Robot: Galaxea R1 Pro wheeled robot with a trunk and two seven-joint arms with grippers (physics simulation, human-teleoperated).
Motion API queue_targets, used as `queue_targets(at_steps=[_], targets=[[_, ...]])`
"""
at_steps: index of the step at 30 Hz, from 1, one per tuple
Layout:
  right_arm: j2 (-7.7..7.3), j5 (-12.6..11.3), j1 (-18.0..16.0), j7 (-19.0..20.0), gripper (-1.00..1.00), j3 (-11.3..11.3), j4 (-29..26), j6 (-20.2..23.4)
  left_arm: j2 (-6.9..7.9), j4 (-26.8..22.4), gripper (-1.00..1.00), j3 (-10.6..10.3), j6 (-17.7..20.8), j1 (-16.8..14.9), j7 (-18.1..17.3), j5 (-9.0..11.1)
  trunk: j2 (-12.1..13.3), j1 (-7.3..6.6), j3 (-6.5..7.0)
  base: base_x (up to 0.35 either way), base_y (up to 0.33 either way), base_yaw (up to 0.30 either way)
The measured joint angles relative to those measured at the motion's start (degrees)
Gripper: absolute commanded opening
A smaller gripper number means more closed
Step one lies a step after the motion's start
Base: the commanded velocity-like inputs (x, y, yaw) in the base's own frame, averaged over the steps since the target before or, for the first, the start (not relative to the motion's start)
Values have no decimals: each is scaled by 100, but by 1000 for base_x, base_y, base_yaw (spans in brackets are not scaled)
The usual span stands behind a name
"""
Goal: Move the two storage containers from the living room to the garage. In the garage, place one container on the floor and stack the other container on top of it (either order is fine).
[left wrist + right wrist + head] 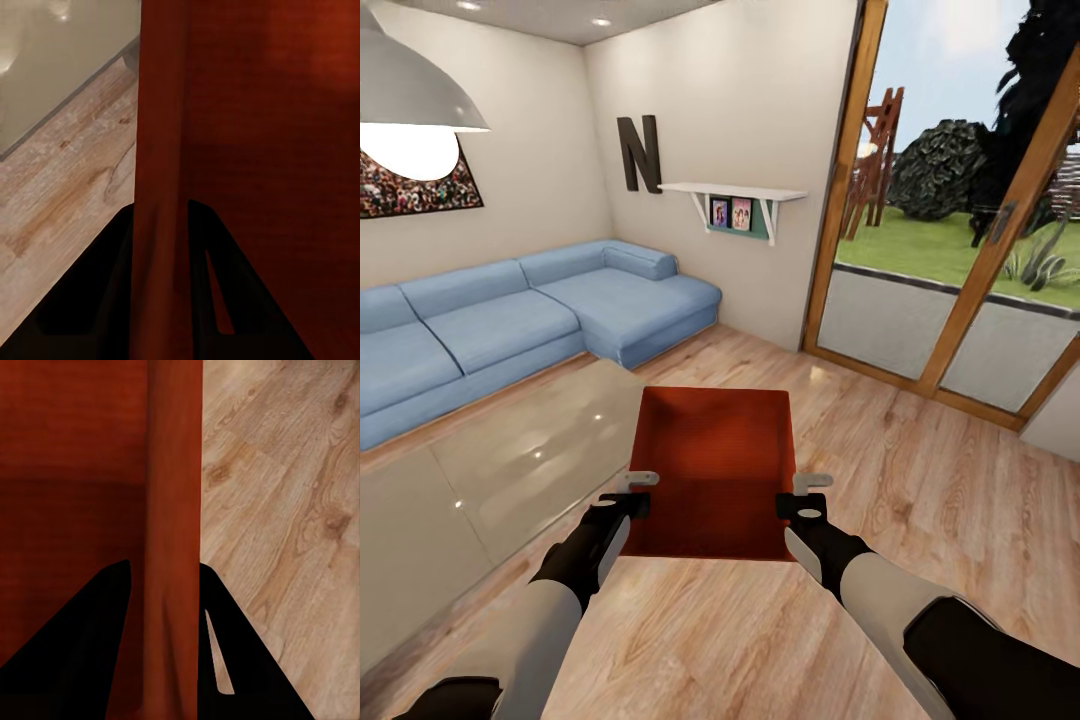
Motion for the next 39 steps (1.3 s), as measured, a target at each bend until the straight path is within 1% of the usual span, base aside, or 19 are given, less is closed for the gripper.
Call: queue_targets(at_steps=[28,39], targets=[[1,-2,0,-1,-100,1,1,-2,1,0,-100,0,0,0,0,1,1,0,252,0,0,0],[0,-3,0,3,-100,-2,3,-12,-2,-6,-100,0,1,1,1,-5,1,0,264,0,0,0]])
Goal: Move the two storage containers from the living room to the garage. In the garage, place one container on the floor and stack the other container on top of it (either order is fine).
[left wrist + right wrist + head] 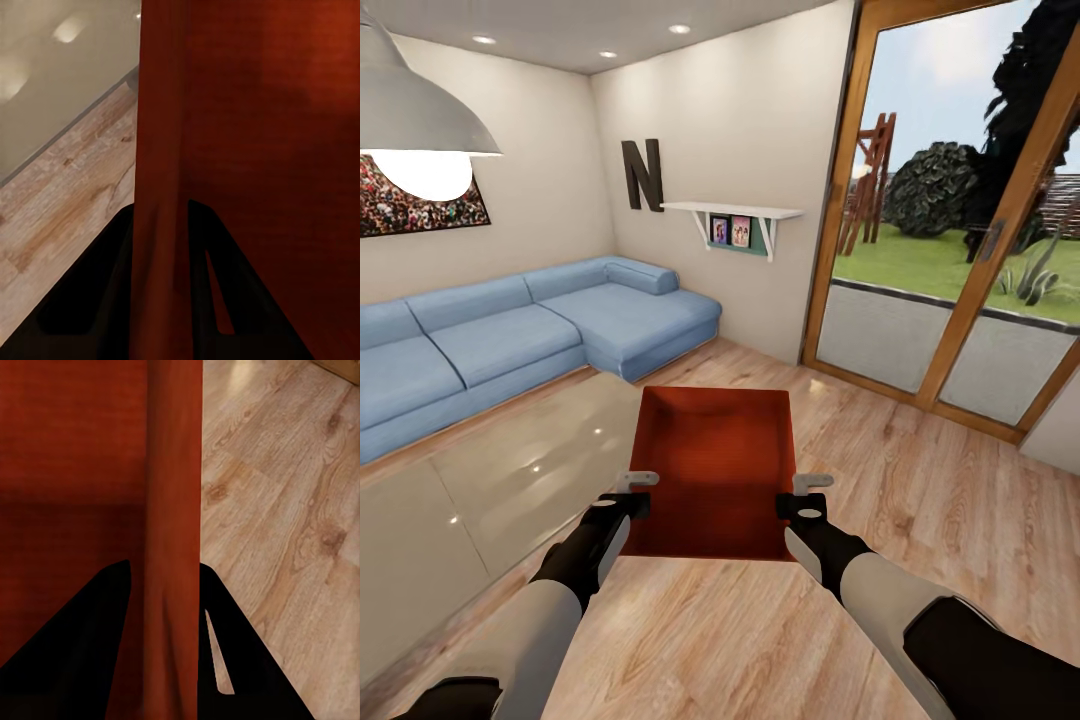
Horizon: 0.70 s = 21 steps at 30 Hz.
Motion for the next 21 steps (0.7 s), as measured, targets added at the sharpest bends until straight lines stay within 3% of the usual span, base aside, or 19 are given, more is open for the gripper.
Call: queue_targets(at_steps=[21], targets=[[1,1,0,-3,-100,3,-1,8,2,6,-100,-1,-1,0,-1,6,0,0,102,0,0,0]])
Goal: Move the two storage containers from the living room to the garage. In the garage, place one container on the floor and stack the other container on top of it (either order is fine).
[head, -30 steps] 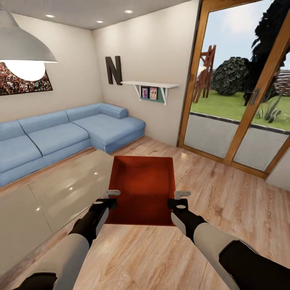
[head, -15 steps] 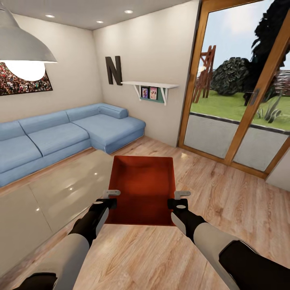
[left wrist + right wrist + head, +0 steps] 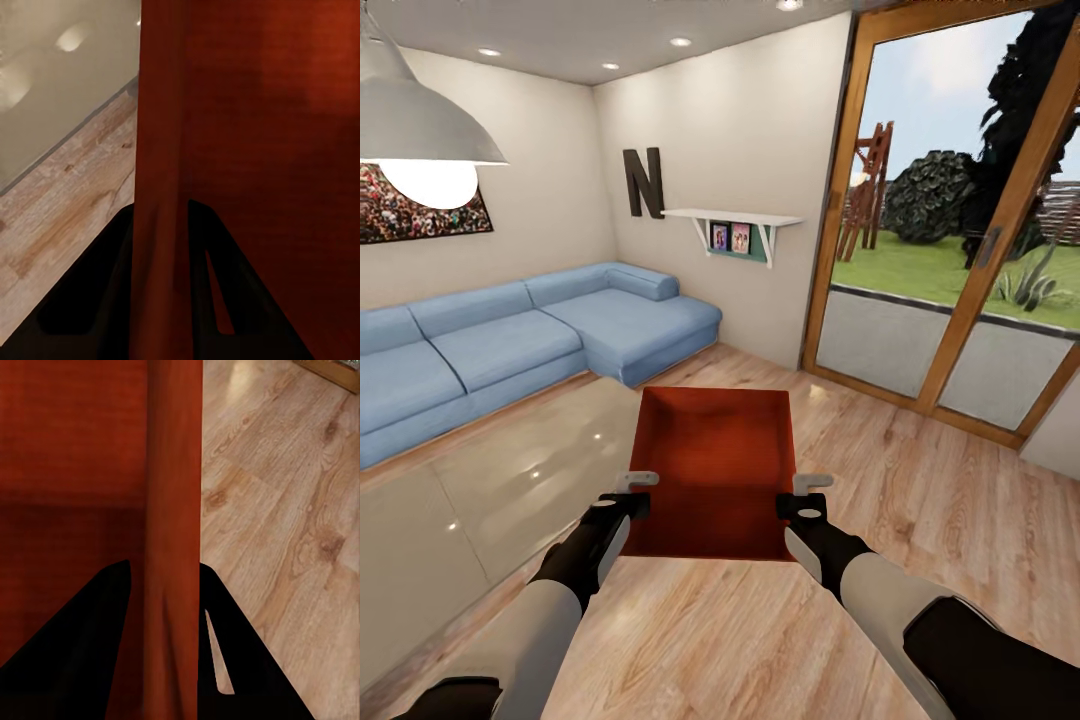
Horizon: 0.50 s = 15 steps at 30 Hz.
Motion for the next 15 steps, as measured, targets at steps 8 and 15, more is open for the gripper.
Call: queue_targets(at_steps=[8,15], targets=[[0,0,0,1,-100,-1,1,-1,0,0,-100,0,0,0,0,-1,0,0,72,0,0,0],[0,-1,0,1,-100,0,1,-2,-1,0,-100,1,0,0,0,-1,0,0,136,0,0,0]])
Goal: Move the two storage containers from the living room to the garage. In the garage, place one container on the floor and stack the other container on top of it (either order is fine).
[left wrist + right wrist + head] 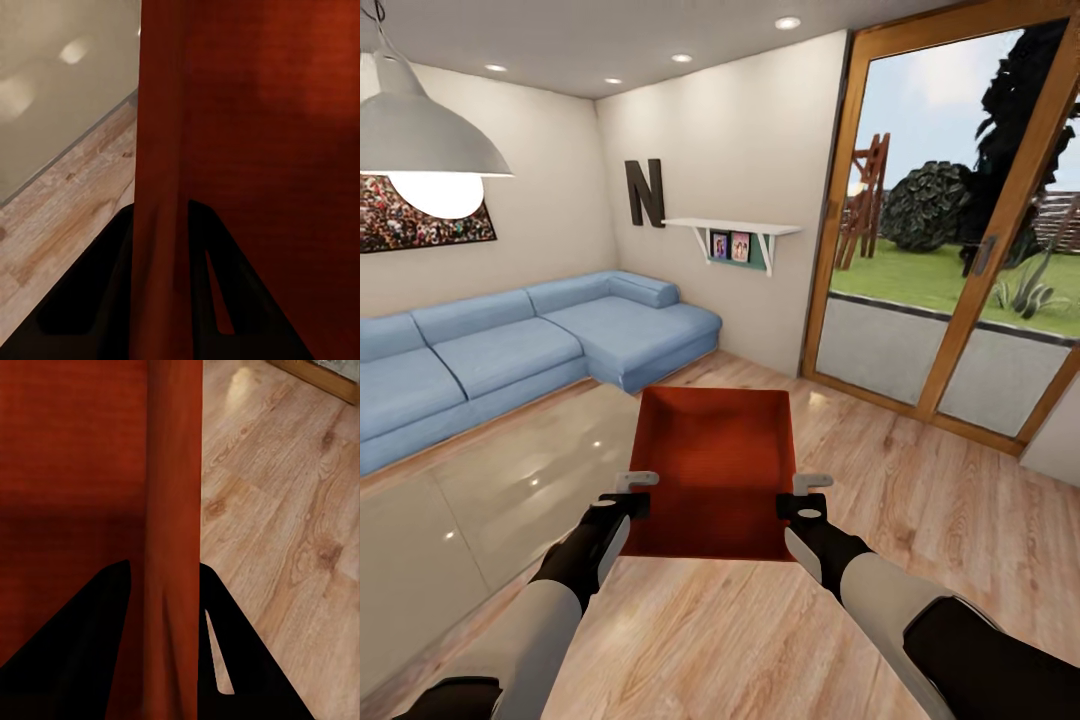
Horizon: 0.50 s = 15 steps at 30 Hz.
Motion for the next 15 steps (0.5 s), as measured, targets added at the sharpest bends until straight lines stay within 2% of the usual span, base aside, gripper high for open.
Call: queue_targets(at_steps=[15], targets=[[0,-4,0,2,-100,3,5,-2,-1,1,-100,1,1,0,1,-2,1,0,40,0,0,0]])
